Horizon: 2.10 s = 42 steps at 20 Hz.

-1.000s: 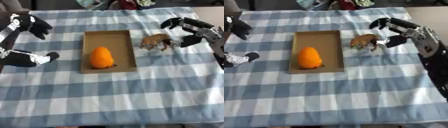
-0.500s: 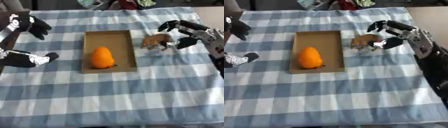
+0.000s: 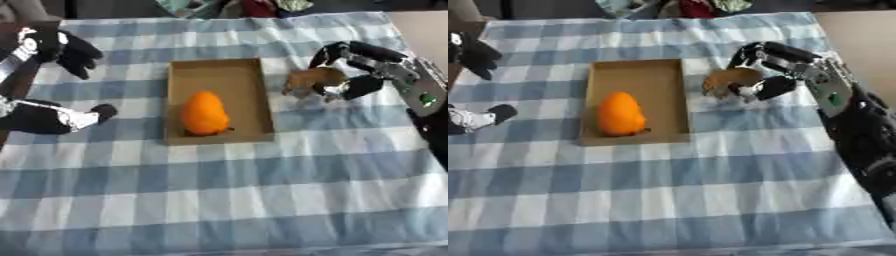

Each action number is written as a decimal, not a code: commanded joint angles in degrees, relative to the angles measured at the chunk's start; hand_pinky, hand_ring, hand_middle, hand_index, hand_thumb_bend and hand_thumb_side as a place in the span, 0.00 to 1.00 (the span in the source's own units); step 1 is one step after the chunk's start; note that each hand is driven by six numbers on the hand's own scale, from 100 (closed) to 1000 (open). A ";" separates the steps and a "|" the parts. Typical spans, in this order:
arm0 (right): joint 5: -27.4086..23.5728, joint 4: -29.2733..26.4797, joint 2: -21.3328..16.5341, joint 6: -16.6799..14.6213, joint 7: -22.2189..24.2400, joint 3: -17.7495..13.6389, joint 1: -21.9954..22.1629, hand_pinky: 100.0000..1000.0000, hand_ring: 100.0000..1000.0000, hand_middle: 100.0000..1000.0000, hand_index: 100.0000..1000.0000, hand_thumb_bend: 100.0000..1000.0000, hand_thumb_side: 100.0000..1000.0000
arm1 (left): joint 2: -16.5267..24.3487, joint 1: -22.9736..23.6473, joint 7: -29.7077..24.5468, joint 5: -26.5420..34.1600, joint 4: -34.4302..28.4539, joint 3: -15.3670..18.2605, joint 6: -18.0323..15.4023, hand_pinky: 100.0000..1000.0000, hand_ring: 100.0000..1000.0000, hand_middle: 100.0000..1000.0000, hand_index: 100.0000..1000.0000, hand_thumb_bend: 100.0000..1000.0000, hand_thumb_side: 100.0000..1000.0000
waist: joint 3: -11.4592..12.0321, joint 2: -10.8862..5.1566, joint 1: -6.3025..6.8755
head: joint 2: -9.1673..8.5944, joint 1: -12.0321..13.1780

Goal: Pick up objects on the table and place them in the box.

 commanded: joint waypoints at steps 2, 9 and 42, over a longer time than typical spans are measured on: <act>1.52 0.15 -0.85 -0.10 -1.03 -0.69 -1.33 0.70 0.74 0.68 0.72 0.18 0.55 | 0.96 -0.60 -0.17 0.23 -0.95 0.70 -0.15 0.58 0.49 0.49 0.68 0.51 0.00 | 0.36 -1.05 0.06 | 0.13 -0.26; 3.50 1.33 -1.02 -0.24 -2.39 -1.24 -1.39 0.65 0.70 0.64 0.70 0.14 0.51 | 1.08 -0.52 -0.19 0.26 -1.08 0.77 -0.14 0.58 0.49 0.49 0.68 0.50 0.00 | 0.69 -0.99 0.17 | 0.13 -0.42; -4.80 -3.50 -0.02 -0.62 0.45 -0.44 -7.14 0.49 0.50 0.43 0.50 0.00 0.23 | 1.42 -0.20 0.00 0.75 -2.37 1.21 -0.40 0.58 0.49 0.49 0.68 0.49 0.00 | 0.97 -1.92 -0.18 | 0.13 -1.58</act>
